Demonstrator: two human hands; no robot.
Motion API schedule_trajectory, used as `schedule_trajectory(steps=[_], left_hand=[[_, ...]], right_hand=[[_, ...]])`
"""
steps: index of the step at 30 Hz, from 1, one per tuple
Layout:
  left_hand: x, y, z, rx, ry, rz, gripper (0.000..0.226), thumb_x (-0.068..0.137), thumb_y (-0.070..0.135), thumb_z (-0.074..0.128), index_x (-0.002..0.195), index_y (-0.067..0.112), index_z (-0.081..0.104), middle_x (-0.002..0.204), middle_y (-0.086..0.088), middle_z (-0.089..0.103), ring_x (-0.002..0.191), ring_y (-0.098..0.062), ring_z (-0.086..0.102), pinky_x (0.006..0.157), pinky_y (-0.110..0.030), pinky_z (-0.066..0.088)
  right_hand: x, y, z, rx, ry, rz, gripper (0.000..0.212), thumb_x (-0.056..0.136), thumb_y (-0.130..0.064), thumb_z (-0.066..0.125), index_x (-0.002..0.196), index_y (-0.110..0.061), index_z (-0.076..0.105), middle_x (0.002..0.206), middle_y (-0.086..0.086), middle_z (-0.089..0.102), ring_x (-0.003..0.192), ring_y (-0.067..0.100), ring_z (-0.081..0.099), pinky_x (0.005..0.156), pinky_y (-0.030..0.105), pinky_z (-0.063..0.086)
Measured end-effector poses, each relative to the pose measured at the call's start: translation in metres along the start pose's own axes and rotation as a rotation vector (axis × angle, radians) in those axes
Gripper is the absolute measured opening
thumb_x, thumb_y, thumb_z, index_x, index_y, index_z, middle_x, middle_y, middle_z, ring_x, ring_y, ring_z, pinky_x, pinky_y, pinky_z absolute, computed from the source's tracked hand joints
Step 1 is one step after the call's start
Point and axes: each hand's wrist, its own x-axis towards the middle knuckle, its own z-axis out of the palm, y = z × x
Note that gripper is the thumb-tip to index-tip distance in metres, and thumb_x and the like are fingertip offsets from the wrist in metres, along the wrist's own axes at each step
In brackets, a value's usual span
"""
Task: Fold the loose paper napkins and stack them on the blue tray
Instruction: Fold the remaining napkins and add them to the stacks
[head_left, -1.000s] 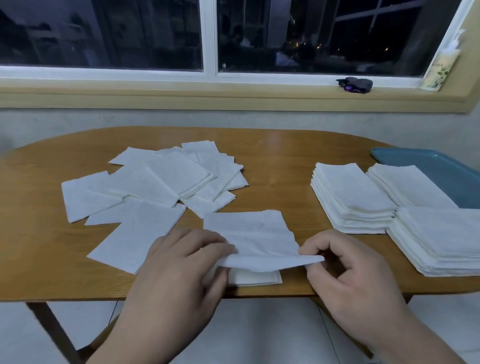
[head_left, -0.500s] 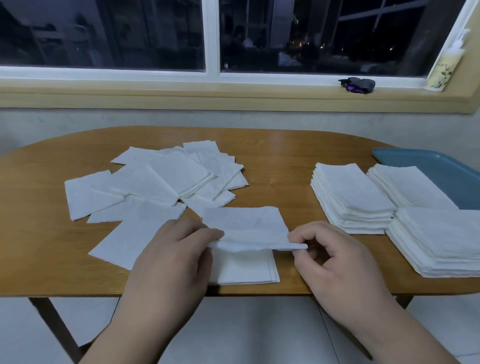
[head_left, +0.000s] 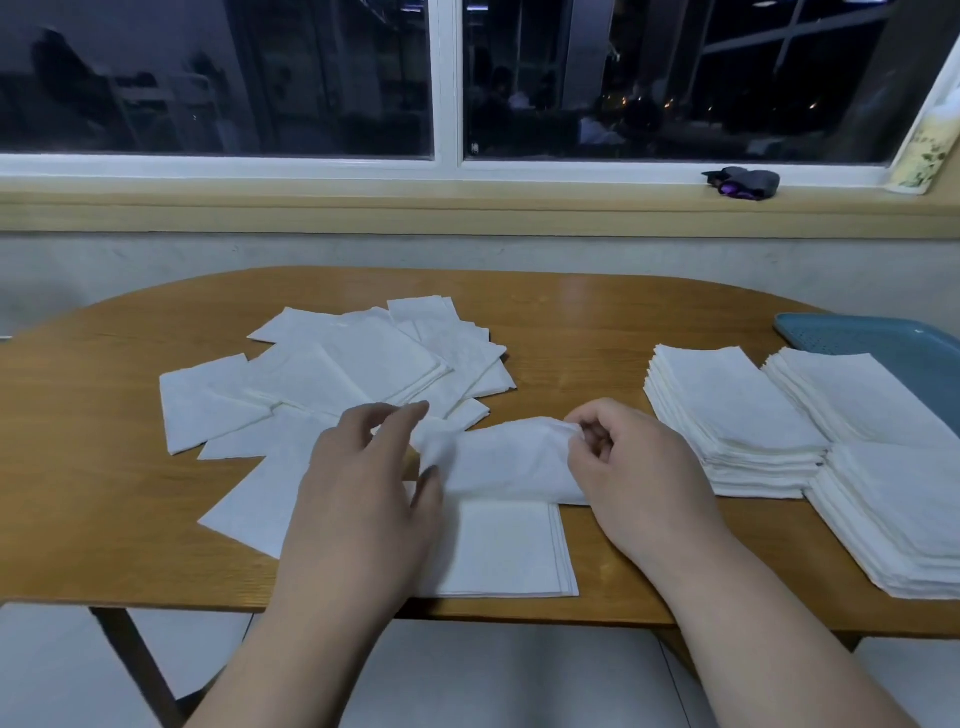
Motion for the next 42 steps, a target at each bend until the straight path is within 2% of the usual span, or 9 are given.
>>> schedule_trajectory(steps=[6,11,14,16,19,25,33,38,42], left_hand=[[-0.005,-0.004,0.001,0.01,-0.035,0.098,0.036,0.088,0.033,0.064,0.124,0.032,0.063,0.13,0.006,0.05,0.117,-0.014,0.042,0.089,-0.031,0.04],[-0.008,-0.003,0.006,0.088,-0.11,0.196,0.023,0.087,0.033,0.064,0.11,0.036,0.068,0.122,0.009,0.058,0.113,-0.016,0.048,0.086,-0.039,0.049],[-0.007,-0.004,0.006,0.135,-0.118,0.256,0.024,0.084,0.04,0.051,0.098,0.037,0.071,0.11,0.014,0.064,0.102,-0.016,0.054,0.078,-0.039,0.052],[-0.006,-0.006,0.006,0.152,-0.134,0.271,0.024,0.084,0.04,0.05,0.094,0.038,0.072,0.107,0.017,0.064,0.099,-0.015,0.055,0.076,-0.039,0.052],[-0.006,-0.008,0.006,0.167,-0.132,0.245,0.022,0.084,0.039,0.053,0.091,0.037,0.073,0.105,0.017,0.066,0.097,-0.015,0.057,0.074,-0.038,0.051],[-0.006,-0.005,0.004,0.22,-0.113,0.19,0.018,0.08,0.034,0.055,0.087,0.038,0.071,0.102,0.016,0.067,0.093,-0.017,0.06,0.071,-0.033,0.044],[-0.003,-0.003,0.002,0.14,-0.143,0.127,0.028,0.082,0.016,0.068,0.098,0.037,0.072,0.114,0.014,0.065,0.097,-0.016,0.063,0.081,-0.034,0.041],[0.0,-0.002,0.009,0.119,-0.071,0.171,0.035,0.072,0.007,0.076,0.091,0.037,0.074,0.107,0.015,0.068,0.082,-0.007,0.055,0.074,-0.029,0.041],[0.006,-0.003,0.014,0.125,-0.059,0.168,0.031,0.07,0.004,0.077,0.082,0.033,0.077,0.102,0.009,0.07,0.081,-0.018,0.067,0.069,-0.031,0.049]], right_hand=[[0.004,0.007,0.002,-0.005,0.024,0.063,0.018,0.097,-0.025,0.054,0.111,-0.034,0.061,0.081,-0.016,0.059,0.071,0.004,0.057,0.06,0.022,0.046],[0.001,0.005,-0.001,-0.015,0.066,0.043,0.034,0.098,-0.027,0.055,0.132,-0.03,0.055,0.124,-0.018,0.051,0.078,0.002,0.057,0.076,0.026,0.052],[-0.01,0.006,-0.009,-0.049,0.042,-0.042,0.029,0.096,-0.029,0.058,0.124,-0.033,0.059,0.118,-0.022,0.047,0.087,0.0,0.052,0.078,0.021,0.049],[-0.018,0.009,-0.013,-0.074,-0.045,-0.131,0.02,0.093,-0.027,0.06,0.111,-0.035,0.065,0.108,-0.026,0.049,0.101,-0.002,0.046,0.082,0.012,0.04],[-0.024,0.013,-0.014,-0.109,-0.148,-0.2,0.014,0.091,-0.028,0.062,0.101,-0.034,0.07,0.103,-0.028,0.051,0.108,-0.003,0.042,0.083,0.009,0.036],[-0.02,0.016,-0.009,-0.119,-0.115,-0.205,0.032,0.095,-0.027,0.059,0.125,-0.034,0.063,0.112,-0.029,0.046,0.111,-0.004,0.04,0.085,0.005,0.033],[-0.017,0.012,-0.005,-0.131,-0.09,-0.137,0.031,0.1,-0.027,0.051,0.13,-0.034,0.058,0.12,-0.024,0.046,0.102,0.001,0.05,0.086,0.021,0.047],[-0.019,0.009,-0.007,-0.144,-0.068,-0.134,0.016,0.097,-0.024,0.057,0.109,-0.034,0.06,0.114,-0.023,0.044,0.089,0.003,0.052,0.076,0.023,0.05],[-0.023,0.009,-0.007,-0.168,-0.13,-0.177,0.012,0.093,-0.023,0.061,0.086,-0.033,0.063,0.103,-0.022,0.048,0.095,0.001,0.049,0.073,0.014,0.042]])
